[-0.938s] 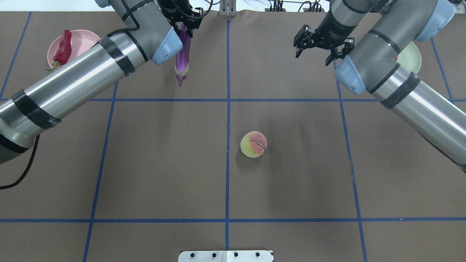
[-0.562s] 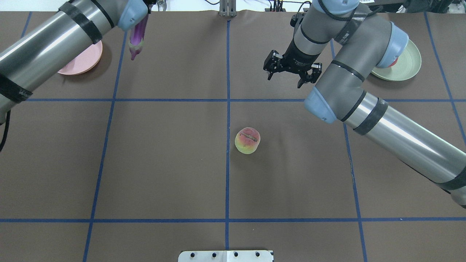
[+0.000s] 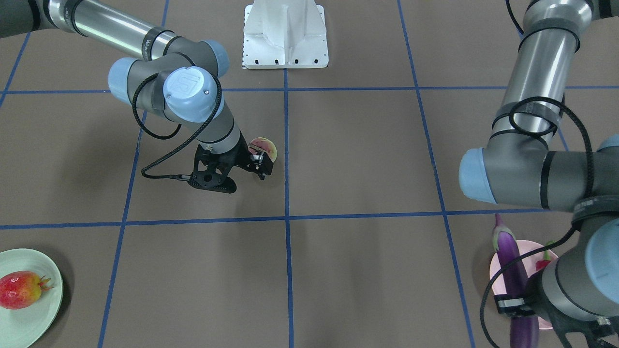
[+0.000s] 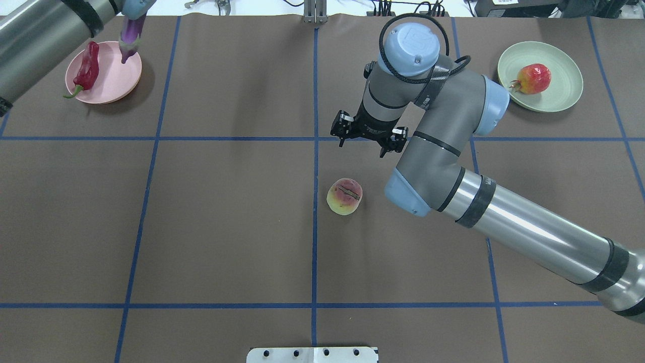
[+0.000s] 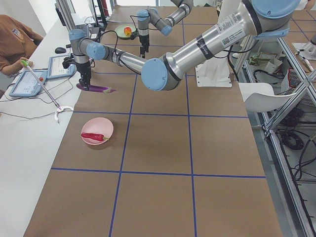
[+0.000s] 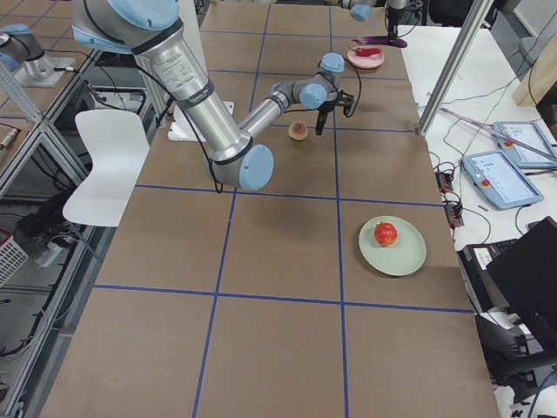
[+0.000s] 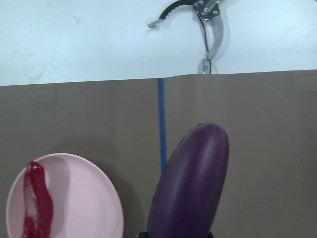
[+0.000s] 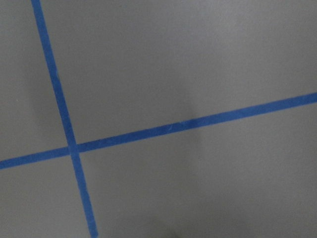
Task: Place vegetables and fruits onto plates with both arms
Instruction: 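Lower the right gripper over the peach while the left lowers the eggplant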
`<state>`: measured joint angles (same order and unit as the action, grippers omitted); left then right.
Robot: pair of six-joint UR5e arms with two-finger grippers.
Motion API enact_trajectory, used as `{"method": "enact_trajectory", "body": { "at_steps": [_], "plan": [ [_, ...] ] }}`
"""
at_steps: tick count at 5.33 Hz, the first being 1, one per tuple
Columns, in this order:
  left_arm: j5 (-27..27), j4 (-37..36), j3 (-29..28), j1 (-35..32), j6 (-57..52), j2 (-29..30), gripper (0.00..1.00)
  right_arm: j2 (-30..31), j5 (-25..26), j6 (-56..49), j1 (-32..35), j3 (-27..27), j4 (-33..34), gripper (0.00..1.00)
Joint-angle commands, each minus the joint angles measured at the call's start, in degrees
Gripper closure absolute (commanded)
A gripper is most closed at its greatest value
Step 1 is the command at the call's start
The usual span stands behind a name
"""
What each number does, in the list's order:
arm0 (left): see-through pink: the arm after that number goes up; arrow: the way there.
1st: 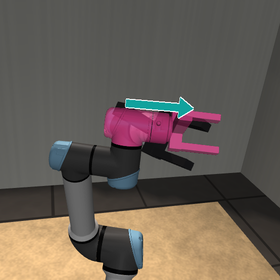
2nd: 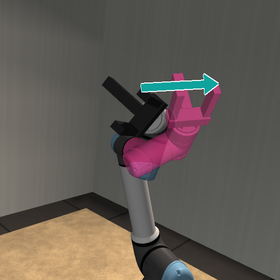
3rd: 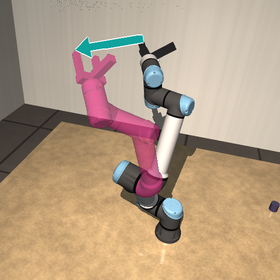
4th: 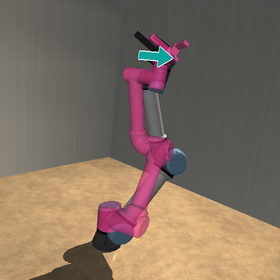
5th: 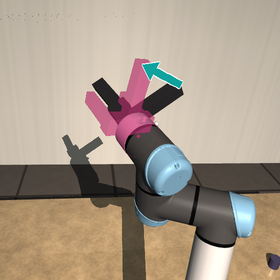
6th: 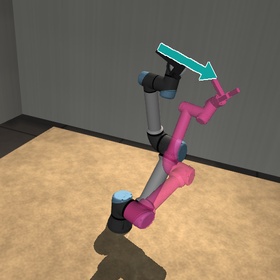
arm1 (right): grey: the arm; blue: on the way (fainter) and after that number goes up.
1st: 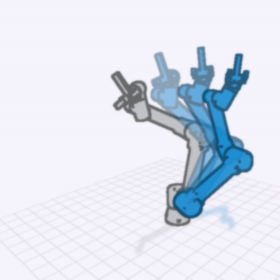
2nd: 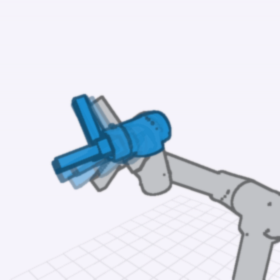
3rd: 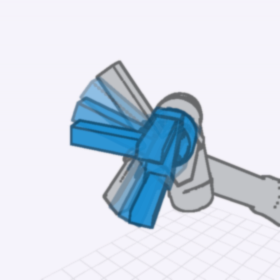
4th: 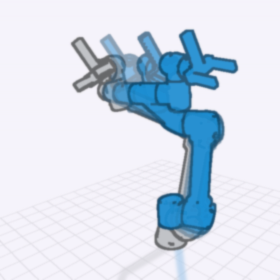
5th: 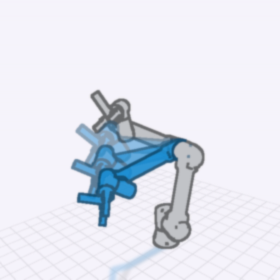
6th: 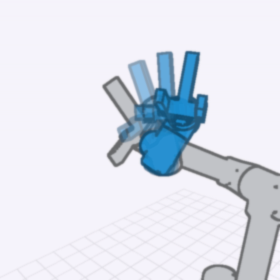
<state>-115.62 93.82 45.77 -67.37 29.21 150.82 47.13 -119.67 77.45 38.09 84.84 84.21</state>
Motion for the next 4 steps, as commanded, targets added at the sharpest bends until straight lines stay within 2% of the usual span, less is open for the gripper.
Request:
{"method": "enact_trajectory", "body": {
  "at_steps": [1,4],
  "plan": [
    [1.8,3.4,-2.7,-0.9,-1.0,-1.0,1.0,-0.5,0.7,3.1,-3.2,0.0,0.1,0.0],
    [2.3,3.7,-2.7,-1.0,-0.9,-1.1,1.0,-0.5,0.9,3.1,-3.9,0.1,4.3,0.0]
  ]
}}
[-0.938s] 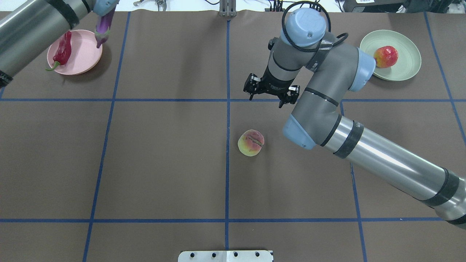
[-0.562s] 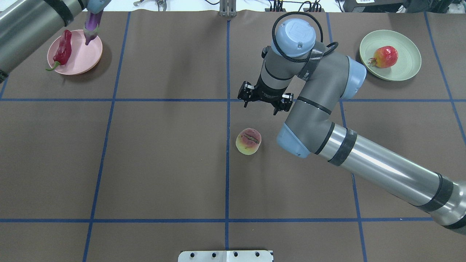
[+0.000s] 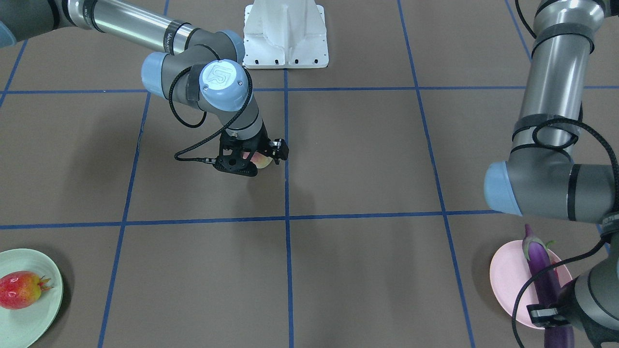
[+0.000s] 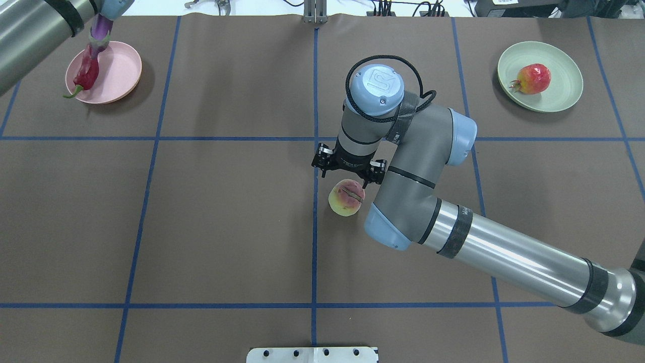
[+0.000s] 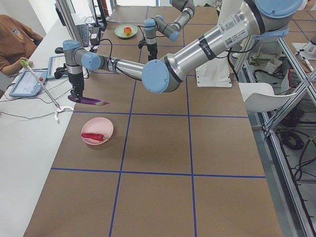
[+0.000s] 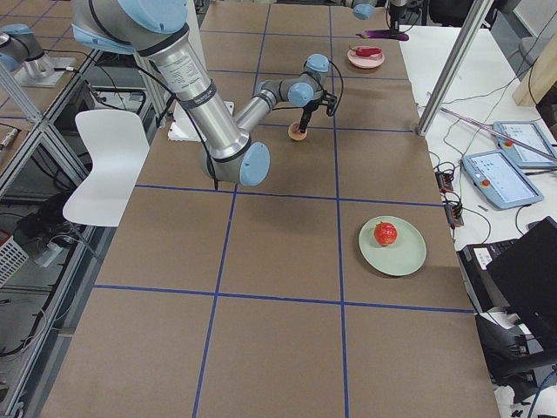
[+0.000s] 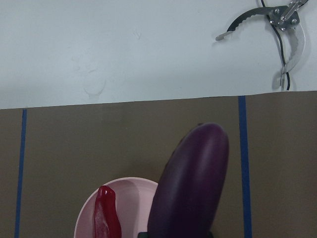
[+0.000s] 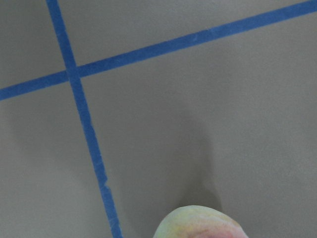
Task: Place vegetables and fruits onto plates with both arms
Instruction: 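Lower the right gripper over the peach while the left lowers the eggplant, then close the right gripper on the peach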
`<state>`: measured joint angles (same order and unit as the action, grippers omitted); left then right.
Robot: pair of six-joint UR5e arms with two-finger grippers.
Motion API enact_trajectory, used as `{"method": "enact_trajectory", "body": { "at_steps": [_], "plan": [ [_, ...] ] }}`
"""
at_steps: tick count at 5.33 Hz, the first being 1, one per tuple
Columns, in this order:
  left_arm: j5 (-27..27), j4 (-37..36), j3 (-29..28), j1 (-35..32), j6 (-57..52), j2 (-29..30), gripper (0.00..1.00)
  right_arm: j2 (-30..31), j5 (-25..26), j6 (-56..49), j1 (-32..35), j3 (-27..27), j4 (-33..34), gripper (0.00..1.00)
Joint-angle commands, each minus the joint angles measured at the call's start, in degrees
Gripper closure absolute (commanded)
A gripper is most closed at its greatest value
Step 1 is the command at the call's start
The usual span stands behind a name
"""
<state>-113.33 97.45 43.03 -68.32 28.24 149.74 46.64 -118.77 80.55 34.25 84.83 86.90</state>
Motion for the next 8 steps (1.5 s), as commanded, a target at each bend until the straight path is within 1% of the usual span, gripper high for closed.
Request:
{"method": "enact_trajectory", "body": {
  "at_steps": [1,3,5,6,7,8],
  "plan": [
    [0.0,1.8,0.0,-0.1,0.1,-1.0,1.0,-0.2,-0.1,0.0,-0.1,0.2,2.7,0.0],
    [0.0,2.2,0.0,-0.1,0.1,-1.3,1.0,0.1,2.1,0.0,-3.2,-0.6,2.7,0.0],
    [0.0,2.2,0.0,-0.1,0.1,-1.3,1.0,0.4,2.7,0.0,-3.9,-0.7,2.8,0.0],
    [0.0,2.3,0.0,-0.1,0.1,-1.3,1.0,0.4,2.6,0.0,-3.4,-0.1,2.8,0.43],
    [0.0,2.3,0.0,0.0,0.1,-1.4,1.0,0.6,2.6,0.0,-2.2,1.6,2.8,0.99],
    [0.3,5.7,-0.1,0.4,0.1,-3.9,1.0,0.6,0.9,0.0,1.5,5.8,4.6,1.0]
  ]
}}
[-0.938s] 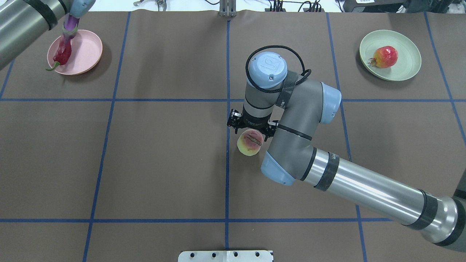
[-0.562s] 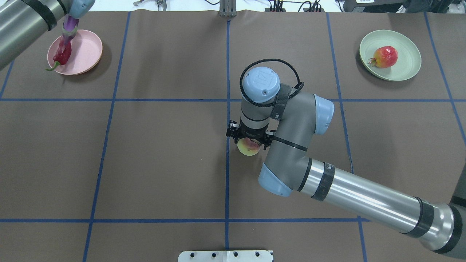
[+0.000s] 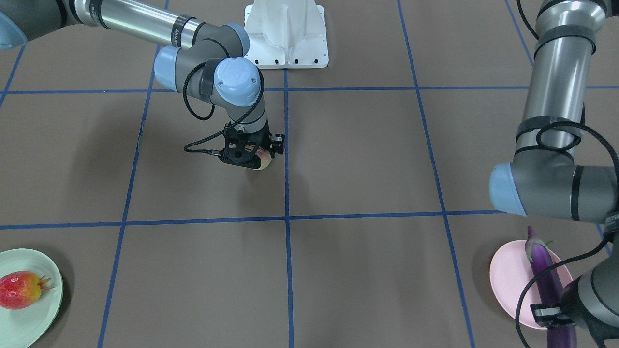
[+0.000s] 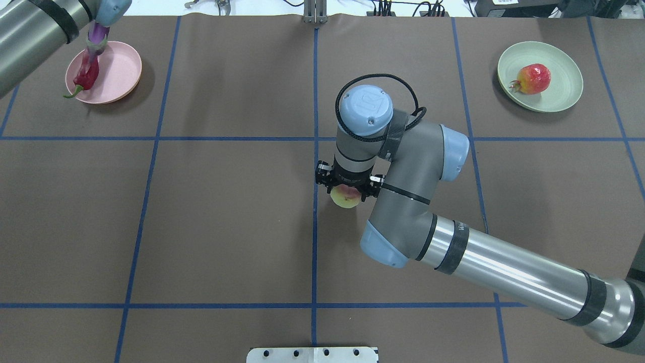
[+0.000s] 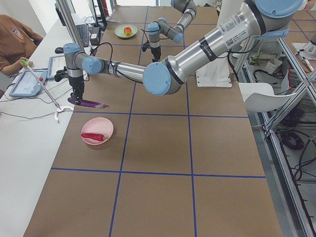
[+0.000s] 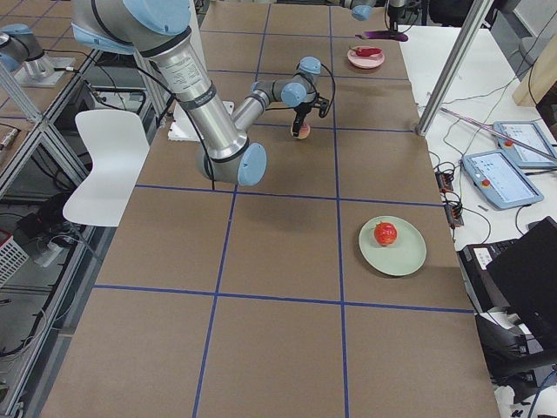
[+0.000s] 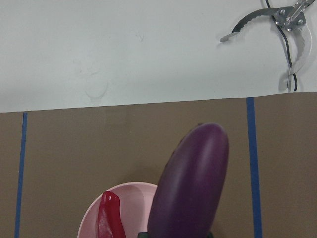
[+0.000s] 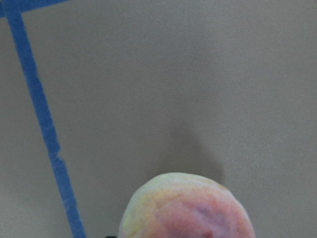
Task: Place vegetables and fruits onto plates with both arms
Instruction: 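Close the right gripper on the peach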
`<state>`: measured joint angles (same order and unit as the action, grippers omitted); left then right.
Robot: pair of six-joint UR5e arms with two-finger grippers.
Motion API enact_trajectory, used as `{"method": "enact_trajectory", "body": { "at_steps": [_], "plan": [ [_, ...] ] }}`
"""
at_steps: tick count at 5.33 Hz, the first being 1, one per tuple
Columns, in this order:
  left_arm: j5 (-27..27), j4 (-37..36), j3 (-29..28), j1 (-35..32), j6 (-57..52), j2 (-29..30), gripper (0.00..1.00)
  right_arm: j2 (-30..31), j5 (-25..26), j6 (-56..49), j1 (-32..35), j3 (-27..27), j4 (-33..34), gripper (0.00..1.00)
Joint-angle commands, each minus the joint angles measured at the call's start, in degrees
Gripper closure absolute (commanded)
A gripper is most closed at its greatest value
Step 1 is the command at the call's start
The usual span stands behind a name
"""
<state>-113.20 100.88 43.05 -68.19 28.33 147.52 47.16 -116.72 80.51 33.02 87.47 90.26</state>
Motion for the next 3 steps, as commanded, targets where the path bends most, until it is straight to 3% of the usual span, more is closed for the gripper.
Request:
{"method": "enact_trajectory", "body": {
  "at_steps": [1,2,3],
  "plan": [
    [6.1,4.0,-0.1,2.2,0.2,-3.4,1.0,0.0,-2.3,-0.1,5.7,6.1,2.7,1.0],
    [10.6,6.3,-1.5,4.5,0.3,-4.7,1.0,-0.3,-4.6,-0.5,9.3,6.6,2.6,1.0],
    [10.9,8.4,-2.1,5.0,-0.2,-6.4,1.0,-0.4,-6.1,-1.0,12.1,6.6,2.6,1.0]
  ]
}}
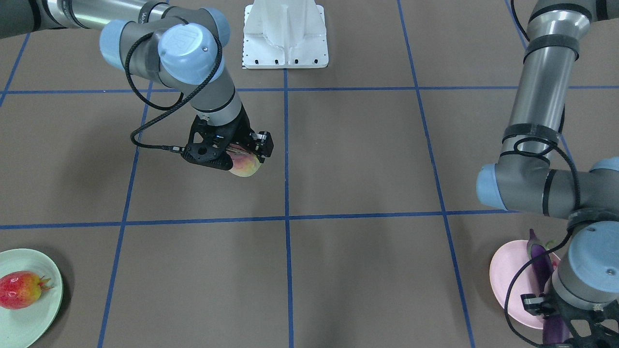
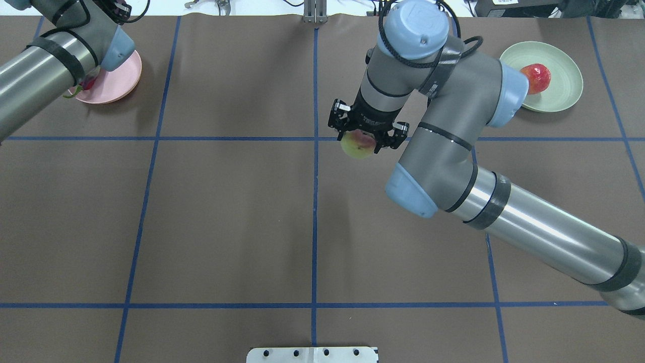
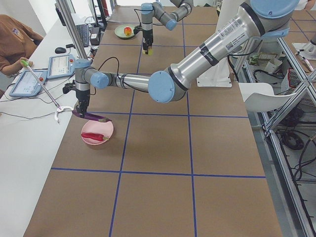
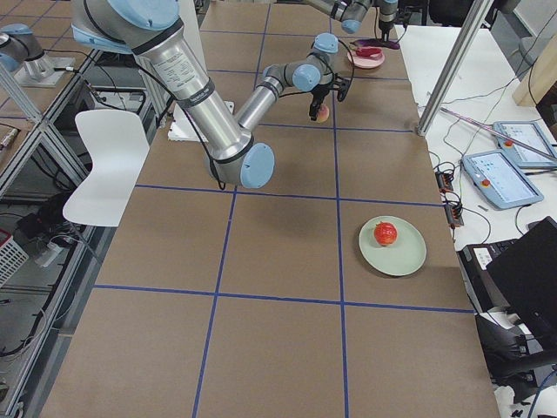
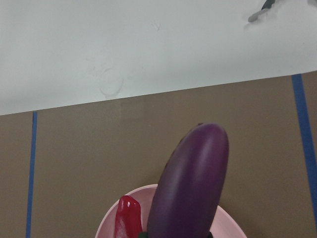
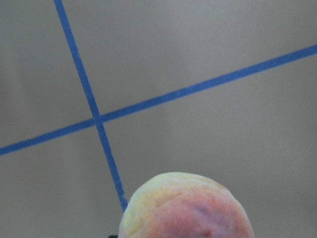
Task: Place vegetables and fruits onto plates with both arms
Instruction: 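Carry the peach to the green plate while the left releases the eggplant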
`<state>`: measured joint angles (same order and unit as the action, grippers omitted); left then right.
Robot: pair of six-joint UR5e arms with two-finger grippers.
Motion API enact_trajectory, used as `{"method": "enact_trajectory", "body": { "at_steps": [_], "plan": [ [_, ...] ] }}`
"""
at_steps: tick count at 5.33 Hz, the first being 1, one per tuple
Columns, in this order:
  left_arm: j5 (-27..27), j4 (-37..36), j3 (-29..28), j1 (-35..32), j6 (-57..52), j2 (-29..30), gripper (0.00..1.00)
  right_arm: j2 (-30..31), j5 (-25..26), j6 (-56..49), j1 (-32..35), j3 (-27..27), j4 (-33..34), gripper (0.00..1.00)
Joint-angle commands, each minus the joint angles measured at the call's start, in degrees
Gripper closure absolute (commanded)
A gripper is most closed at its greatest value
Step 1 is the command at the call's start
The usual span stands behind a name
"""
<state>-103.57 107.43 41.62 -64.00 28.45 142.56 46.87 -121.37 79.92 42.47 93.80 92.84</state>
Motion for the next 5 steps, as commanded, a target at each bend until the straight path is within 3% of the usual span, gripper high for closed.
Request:
{"method": "enact_trajectory", "body": {
  "at_steps": [1,2,3,5],
  "plan": [
    [1.3,1.9,-0.6,2.2,-0.9,-2.4,1.0,-0.4,-1.9,-0.4,4.4,0.2,0.1,1.0],
    [4.2,2.1,-0.6,2.0,-5.8,-2.5,0.26,-0.7,-1.9,-0.6,5.5,0.2,0.1,1.0],
    [6.1,2.1,-0.1,1.9,-6.5,-2.6,0.0,-1.2,-2.0,-0.9,7.4,0.3,0.1,1.0],
    [3.0,-0.9,5.0,0.2,-10.5,-2.2,0.0,-0.1,-1.9,-8.2,13.9,0.2,0.2,1.0]
  ]
}}
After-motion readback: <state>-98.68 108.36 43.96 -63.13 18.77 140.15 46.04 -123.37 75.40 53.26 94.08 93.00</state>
